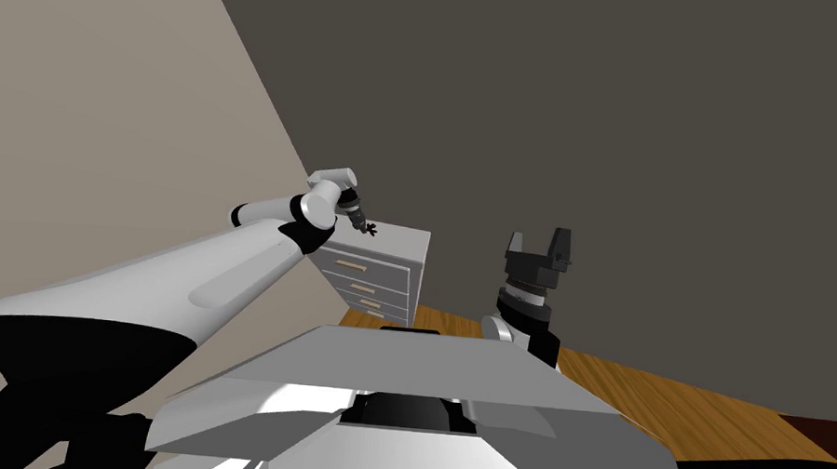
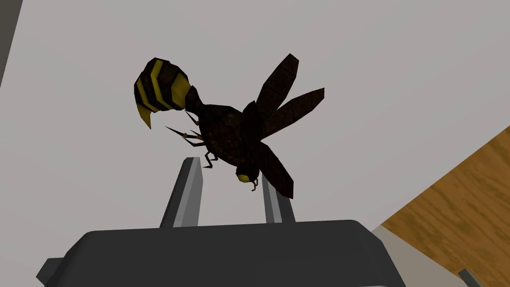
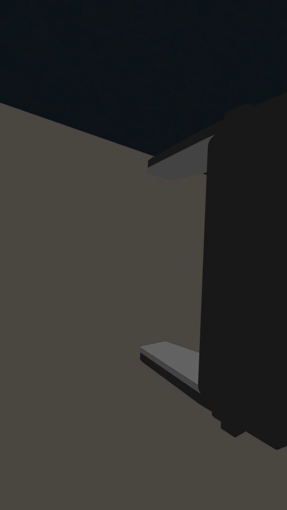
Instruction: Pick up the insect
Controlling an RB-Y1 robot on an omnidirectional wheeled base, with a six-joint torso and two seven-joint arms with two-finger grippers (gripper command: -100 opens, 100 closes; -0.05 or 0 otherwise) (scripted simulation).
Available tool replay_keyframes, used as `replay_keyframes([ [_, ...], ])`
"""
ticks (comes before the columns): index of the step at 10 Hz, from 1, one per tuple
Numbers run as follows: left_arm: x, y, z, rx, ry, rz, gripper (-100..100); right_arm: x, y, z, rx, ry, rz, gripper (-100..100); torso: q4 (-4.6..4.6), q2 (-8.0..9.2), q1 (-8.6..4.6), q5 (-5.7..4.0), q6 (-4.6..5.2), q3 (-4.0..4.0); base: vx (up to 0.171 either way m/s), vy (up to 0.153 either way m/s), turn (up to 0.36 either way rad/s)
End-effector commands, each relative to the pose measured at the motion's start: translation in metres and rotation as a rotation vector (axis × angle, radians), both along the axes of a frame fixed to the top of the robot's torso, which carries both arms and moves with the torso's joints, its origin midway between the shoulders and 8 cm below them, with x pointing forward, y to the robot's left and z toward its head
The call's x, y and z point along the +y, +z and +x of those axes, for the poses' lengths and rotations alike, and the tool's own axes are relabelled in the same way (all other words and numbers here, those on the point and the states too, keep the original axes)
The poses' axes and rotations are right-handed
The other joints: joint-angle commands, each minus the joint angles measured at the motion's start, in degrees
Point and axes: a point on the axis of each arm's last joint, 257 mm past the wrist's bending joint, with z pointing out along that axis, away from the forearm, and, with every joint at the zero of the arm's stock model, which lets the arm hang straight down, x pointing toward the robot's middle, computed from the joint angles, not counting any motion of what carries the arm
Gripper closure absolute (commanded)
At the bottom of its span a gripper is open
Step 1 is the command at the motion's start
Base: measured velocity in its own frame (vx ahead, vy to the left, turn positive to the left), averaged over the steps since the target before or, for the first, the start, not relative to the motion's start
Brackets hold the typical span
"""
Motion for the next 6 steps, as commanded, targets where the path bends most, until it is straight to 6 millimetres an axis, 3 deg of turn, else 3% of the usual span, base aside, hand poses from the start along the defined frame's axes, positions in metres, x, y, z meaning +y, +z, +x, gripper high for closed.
replay_keyframes([
  [1, -0.001, -0.005, -0.001, 0.002, -0.001, -0.001, 100, 0.0, 0.0, 0.0, 0.0, 0.0, 0.0, 0, 0.0, 0.0, 0.0, 0.0, 0.0, 0.0, 0.0, 0.0, 0.0],
  [6, 0.003, 0.024, 0.003, -0.03, 0.007, 0.007, 100, 0.0, 0.0, 0.0, 0.0, 0.0, 0.0, 0, -0.07, 0.0, 0.0, 0.04, 0.02, -0.04, -0.002, 0.001, 0.0],
])
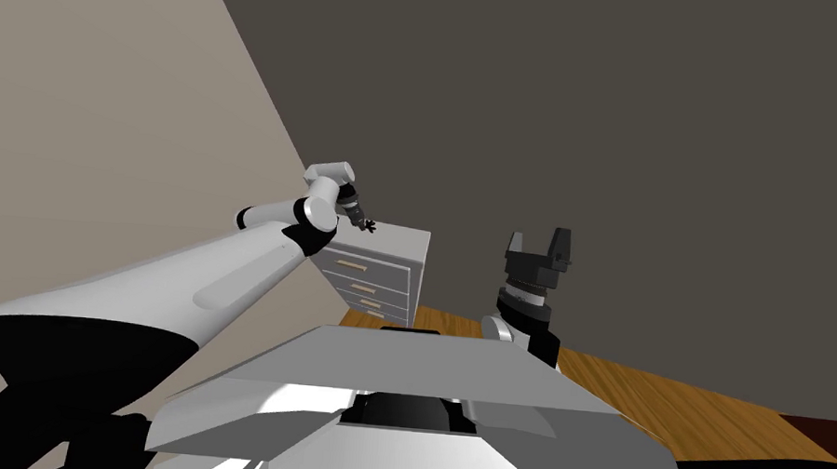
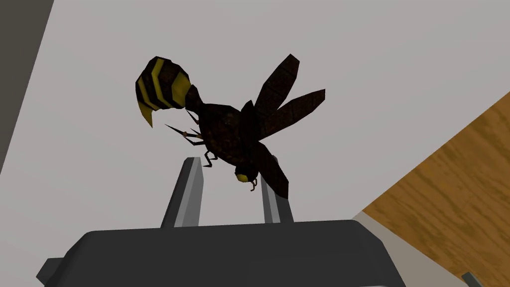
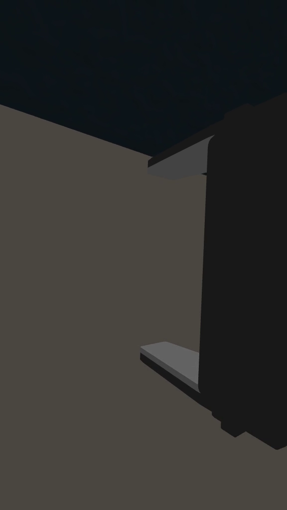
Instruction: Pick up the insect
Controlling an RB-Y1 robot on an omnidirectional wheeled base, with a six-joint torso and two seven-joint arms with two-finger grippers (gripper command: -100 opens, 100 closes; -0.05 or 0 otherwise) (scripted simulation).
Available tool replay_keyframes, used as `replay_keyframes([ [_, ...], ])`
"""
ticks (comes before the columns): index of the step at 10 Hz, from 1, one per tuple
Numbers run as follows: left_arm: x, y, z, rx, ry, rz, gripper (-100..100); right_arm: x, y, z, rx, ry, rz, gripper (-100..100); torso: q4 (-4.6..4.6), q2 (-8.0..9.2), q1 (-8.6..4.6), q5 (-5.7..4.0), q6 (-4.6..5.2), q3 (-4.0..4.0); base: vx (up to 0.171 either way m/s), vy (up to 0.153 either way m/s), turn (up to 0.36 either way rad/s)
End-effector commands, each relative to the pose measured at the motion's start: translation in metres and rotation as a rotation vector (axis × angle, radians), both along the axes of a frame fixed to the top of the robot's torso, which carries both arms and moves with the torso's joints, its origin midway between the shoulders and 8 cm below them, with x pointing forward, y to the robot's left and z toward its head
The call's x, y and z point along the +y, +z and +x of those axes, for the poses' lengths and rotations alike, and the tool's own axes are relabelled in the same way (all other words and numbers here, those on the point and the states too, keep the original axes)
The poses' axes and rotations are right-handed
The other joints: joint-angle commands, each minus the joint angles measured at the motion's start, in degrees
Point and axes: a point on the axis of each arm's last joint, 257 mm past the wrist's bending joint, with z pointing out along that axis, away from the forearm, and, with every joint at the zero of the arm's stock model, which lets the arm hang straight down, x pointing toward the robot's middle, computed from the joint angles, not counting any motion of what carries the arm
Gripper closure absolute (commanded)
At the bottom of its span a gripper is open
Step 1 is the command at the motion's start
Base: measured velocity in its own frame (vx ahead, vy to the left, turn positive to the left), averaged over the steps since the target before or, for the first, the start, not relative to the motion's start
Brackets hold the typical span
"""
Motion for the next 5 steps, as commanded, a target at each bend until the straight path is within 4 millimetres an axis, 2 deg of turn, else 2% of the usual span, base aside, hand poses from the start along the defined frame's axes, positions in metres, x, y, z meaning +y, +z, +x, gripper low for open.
replay_keyframes([
  [1, 0.002, 0.005, 0.005, -0.016, 0.003, 0.004, 100, 0.0, 0.0, 0.0, 0.0, 0.0, 0.0, 0, 0.0, 0.0, 0.0, 0.0, 0.0, 0.0, 0.0, 0.0, 0.0],
  [2, -0.002, -0.005, -0.002, 0.021, -0.005, -0.005, 100, 0.0, 0.0, 0.0, 0.0, 0.0, 0.0, 0, -0.02, -0.02, 0.0, 0.01, 0.01, -0.02, 0.0, 0.0, 0.0],
  [4, -0.002, -0.004, -0.001, 0.014, -0.003, -0.003, 100, 0.0, 0.0, 0.0, 0.0, 0.0, 0.0, 0, -0.07, -0.05, -0.01, 0.02, 0.02, -0.06, 0.0, 0.0, 0.0],
  [5, -0.002, -0.004, -0.001, 0.015, -0.004, -0.003, 0, 0.0, 0.0, 0.0, 0.0, 0.0, 0.0, 0, -0.06, -0.06, -0.01, 0.02, 0.02, -0.06, 0.0, 0.0, 0.0],
])
